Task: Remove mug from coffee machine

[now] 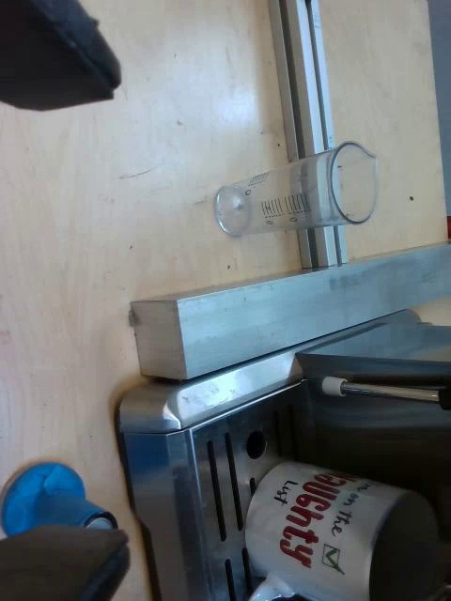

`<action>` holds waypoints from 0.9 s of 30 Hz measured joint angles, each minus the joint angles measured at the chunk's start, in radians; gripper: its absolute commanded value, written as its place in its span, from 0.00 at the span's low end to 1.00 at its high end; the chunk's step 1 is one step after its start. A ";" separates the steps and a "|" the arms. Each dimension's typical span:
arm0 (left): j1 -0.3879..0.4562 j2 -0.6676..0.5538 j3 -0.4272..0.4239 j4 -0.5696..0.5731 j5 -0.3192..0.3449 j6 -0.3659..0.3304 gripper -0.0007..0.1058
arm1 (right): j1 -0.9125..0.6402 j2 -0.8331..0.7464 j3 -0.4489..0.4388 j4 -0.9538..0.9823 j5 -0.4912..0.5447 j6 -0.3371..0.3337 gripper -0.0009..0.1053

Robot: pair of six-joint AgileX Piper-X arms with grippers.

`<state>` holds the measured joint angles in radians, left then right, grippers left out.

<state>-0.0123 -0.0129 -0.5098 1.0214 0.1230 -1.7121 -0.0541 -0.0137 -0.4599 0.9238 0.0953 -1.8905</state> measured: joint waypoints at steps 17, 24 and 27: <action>0.000 0.000 -0.026 0.012 0.036 0.000 0.86 | 0.000 0.007 -0.053 0.057 0.000 0.009 0.48; -0.034 0.000 -0.087 0.015 0.050 0.000 0.86 | 0.055 0.051 -0.116 0.062 -0.009 0.013 0.60; -0.066 0.017 -0.110 0.016 0.050 0.000 0.86 | 0.099 0.079 -0.150 0.068 -0.023 0.013 0.63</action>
<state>-0.0782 0.0041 -0.6201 1.0371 0.1725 -1.7121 0.0452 0.0651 -0.6096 0.9921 0.0721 -1.8772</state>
